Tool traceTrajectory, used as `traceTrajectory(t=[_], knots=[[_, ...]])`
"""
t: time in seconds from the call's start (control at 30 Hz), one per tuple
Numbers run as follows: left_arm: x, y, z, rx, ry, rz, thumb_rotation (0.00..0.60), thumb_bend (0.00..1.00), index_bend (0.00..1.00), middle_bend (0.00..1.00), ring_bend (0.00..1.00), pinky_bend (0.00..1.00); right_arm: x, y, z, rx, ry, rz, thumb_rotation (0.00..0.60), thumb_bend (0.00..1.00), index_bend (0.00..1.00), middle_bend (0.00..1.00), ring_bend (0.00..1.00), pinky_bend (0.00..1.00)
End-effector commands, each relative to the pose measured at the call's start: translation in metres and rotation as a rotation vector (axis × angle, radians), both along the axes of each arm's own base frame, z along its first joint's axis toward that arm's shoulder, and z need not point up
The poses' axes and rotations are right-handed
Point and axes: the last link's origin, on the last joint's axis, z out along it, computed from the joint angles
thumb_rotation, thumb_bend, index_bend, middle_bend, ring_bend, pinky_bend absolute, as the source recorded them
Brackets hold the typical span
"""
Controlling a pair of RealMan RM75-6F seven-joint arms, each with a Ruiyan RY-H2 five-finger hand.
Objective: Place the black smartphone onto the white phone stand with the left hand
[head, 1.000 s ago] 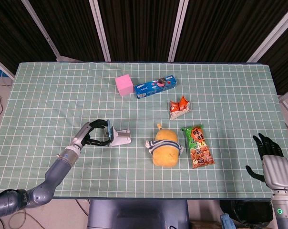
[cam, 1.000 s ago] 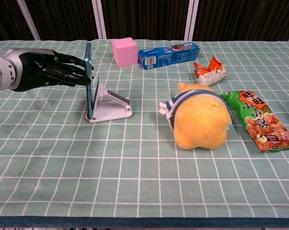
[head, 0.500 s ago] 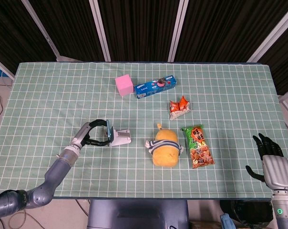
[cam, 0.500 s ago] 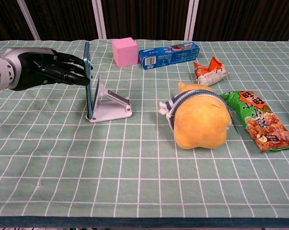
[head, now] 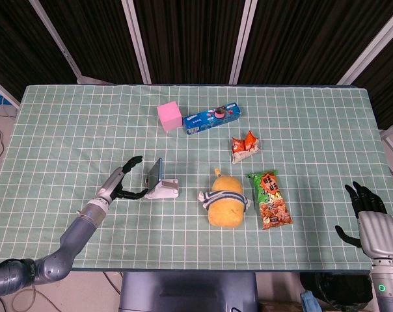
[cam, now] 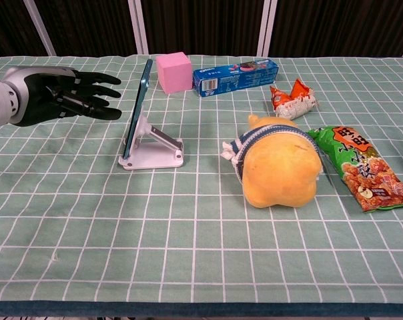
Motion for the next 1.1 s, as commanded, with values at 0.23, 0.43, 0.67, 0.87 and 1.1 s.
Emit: traceTrajectory(t=[0.23, 0.43, 0.67, 0.87, 1.1], knots=[[0.0, -0.002, 0.001, -0.002, -0.003, -0.005, 0.6, 0.23, 0.04, 0.04, 0.0, 0.01, 0.0, 0.0, 0.0, 0.0, 0.0, 0.0, 0.6, 0.34, 0.0, 0.0, 0.0, 0.12], [0.0, -0.006, 0.01, 0.024, -0.002, -0.018, 0.6, 0.23, 0.04, 0.04, 0.0, 0.01, 0.0, 0.0, 0.0, 0.0, -0.001, 0.001, 0.6, 0.34, 0.0, 0.0, 0.0, 0.12], [-0.013, -0.026, 0.04, 0.169, 0.128, -0.106, 0.6, 0.23, 0.04, 0.04, 0.0, 0.01, 0.0, 0.0, 0.0, -0.001, 0.0, 0.002, 0.6, 0.34, 0.0, 0.0, 0.0, 0.12], [-0.04, -0.058, 0.07, 0.312, 0.349, -0.209, 0.6, 0.23, 0.03, 0.04, 0.0, 0.01, 0.0, 0.001, 0.0, -0.001, 0.002, 0.004, 0.6, 0.34, 0.0, 0.0, 0.0, 0.12], [-0.083, -0.102, 0.091, 0.44, 0.603, -0.274, 0.6, 0.22, 0.01, 0.01, 0.0, 0.0, 0.0, 0.002, 0.0, -0.003, 0.003, 0.004, 0.6, 0.34, 0.0, 0.0, 0.0, 0.12]])
